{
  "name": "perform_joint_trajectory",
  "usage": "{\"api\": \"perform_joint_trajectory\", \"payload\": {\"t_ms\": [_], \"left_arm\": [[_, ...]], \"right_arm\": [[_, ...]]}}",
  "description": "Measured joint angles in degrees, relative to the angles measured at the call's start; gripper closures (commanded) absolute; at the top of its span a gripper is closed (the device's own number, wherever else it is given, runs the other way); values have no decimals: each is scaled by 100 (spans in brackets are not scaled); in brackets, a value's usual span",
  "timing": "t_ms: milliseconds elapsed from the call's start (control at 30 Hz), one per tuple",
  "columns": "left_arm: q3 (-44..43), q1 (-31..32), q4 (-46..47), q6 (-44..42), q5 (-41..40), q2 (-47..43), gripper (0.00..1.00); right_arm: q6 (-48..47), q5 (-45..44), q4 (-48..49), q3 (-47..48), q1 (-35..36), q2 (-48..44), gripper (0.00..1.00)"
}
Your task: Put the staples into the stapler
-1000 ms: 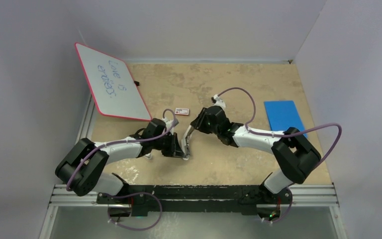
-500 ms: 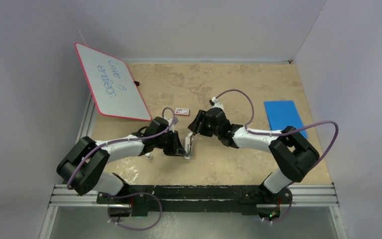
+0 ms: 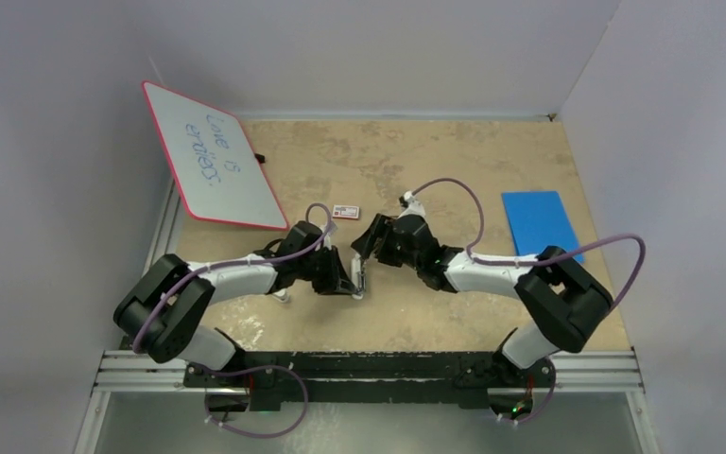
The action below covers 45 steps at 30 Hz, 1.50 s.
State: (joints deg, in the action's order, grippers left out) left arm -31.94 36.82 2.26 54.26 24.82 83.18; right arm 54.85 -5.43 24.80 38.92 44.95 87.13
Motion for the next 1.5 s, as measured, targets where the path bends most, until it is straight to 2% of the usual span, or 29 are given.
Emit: {"api": "perform_joint_trajectory", "payload": {"t_ms": [267,333,367,533,667,767,1033,1100,1300,1500], "left_arm": [[0,0,122,133,4,173,100],[0,0,162,170,4,173,100],[2,0,210,177,2,177,100],[48,-4,391,225,26,179,100],[114,-11,490,240,26,179,100],[155,-13,553,271,26,179,99],[149,-7,363,221,20,140,64],[142,-2,162,208,-9,52,59],[44,-4,-619,168,-428,-514,56],[-452,-4,-1799,48,-1285,-1464,56]], "right_arm": [[321,-175,111,-9,511,640,41],[372,-269,140,-7,553,638,48],[433,-374,138,-7,551,638,59],[450,-584,125,-7,568,669,70],[428,-750,68,-7,608,710,74],[413,-826,37,-7,638,713,75],[295,-1246,-352,184,752,713,76],[238,-1443,-560,315,782,713,76],[15,-2020,-1196,820,931,769,76],[-208,-2538,-1932,1665,1213,1266,75]]}}
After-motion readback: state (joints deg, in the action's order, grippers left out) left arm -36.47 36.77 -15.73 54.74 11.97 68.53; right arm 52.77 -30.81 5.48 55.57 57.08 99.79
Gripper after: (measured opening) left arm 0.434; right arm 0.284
